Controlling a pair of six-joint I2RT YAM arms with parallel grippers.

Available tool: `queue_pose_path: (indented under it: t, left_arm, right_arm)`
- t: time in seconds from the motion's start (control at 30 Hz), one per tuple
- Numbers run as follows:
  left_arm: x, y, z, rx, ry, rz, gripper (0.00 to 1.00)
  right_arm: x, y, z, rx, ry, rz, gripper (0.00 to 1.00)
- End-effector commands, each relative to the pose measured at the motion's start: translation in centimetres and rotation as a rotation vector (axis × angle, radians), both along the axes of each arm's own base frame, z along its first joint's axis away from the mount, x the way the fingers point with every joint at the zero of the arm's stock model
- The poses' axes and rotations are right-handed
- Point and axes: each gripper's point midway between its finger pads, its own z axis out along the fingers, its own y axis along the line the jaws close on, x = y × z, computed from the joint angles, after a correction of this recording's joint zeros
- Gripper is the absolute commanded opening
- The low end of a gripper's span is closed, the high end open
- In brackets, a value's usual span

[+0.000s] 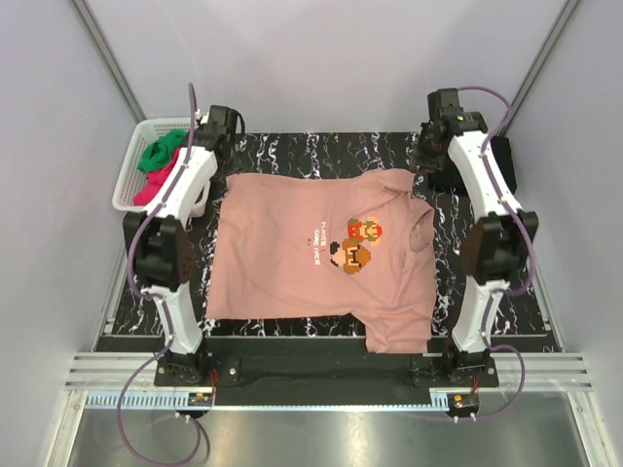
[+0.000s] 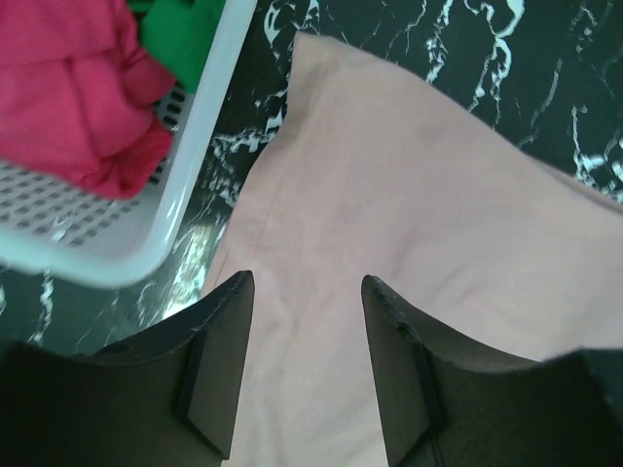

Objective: Fold and stack the t-shirts
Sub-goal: Fold the tshirt

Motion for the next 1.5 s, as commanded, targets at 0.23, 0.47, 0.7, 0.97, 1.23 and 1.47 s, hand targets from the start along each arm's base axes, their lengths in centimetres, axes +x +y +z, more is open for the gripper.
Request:
queue_pose_path:
  t: [0.23, 0.47, 0.7, 0.97, 1.23, 1.47]
  left_arm:
    - [4.4, -0.2, -0.3, -0.181, 0.004, -0.059, 0.58]
    - [6.4, -0.5, -0.6, -0.257, 0.013, -0.118, 0.6]
    - [6.0, -0.9, -1.4, -0.312, 0.045, -0.117, 0.59]
    - [7.2, -1.8, -3.1, -0.354, 0.062, -0.144, 0.59]
    - [8.6, -1.0, -4.8, -0.389, 0.067, -0.136, 0.61]
    - [9.6, 0.0, -5.7, -0.418, 0.061, -0.105, 0.68]
  right_arm:
    - [6.0, 1.0, -0.1, 0.244, 0.038, 0.078, 0.33]
    - [7.5, -0.8, -3.9, 0.361, 0.104, 0.04, 0.36]
    - [8.5, -1.5, -8.2, 0.425, 0.169, 0.029, 0.36]
    - [9.8, -1.7, -10.2, 0.462, 0.17, 0.01, 0.4]
    - [10.6, -3.1, -10.6, 0.438, 0.14, -0.006, 0.41]
    - [11.3, -5.7, -10.7, 0.512, 0.118, -0.061, 0.5]
